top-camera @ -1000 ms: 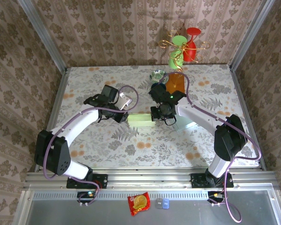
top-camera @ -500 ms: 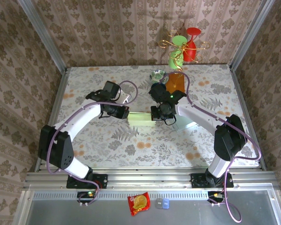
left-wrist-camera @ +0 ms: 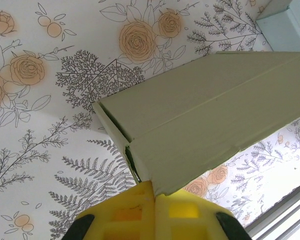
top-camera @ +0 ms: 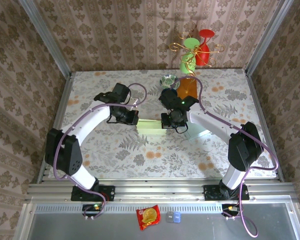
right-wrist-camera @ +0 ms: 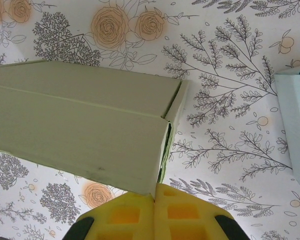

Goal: Fold the paper box

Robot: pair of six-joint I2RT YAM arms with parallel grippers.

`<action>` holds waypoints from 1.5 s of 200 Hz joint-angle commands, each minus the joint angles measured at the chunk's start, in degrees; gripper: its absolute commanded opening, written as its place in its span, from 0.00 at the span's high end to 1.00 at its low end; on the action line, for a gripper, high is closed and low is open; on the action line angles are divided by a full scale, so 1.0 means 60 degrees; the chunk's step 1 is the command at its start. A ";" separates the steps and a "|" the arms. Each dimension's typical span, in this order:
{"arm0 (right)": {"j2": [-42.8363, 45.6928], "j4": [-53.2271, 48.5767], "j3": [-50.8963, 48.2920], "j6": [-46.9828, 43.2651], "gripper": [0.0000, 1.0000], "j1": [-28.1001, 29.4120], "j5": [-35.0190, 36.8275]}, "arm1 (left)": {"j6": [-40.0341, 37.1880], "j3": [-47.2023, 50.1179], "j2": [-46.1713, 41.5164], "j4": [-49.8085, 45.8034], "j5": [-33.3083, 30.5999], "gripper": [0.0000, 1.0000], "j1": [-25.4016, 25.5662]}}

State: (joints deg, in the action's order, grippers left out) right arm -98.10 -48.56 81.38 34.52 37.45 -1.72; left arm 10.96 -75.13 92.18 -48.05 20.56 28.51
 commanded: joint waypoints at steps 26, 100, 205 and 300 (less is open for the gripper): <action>-0.0186 -0.0202 0.0261 -0.0022 1.00 -0.0031 -0.0049 | 0.0034 0.0135 -0.0004 -0.0257 0.0069 0.99 0.0155; 0.0042 0.0065 0.0077 0.0037 0.84 -0.0031 -0.0157 | 0.0208 0.1367 -0.0373 0.1116 -0.0361 1.00 0.0285; 0.4349 0.7126 -0.5532 1.1137 0.32 -0.0668 -0.0859 | 0.0297 0.1335 -0.0442 0.1055 -0.0584 1.00 0.0382; 0.3123 0.8136 -0.5781 1.2239 0.35 -0.0661 -0.1544 | 0.0341 0.1277 -0.0437 0.1020 -0.0673 1.00 0.0428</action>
State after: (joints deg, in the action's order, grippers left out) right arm -78.65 -2.11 47.77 105.47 33.26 -9.15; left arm 12.03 -67.72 90.02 -40.47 17.28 30.74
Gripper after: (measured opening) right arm 0.667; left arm 0.051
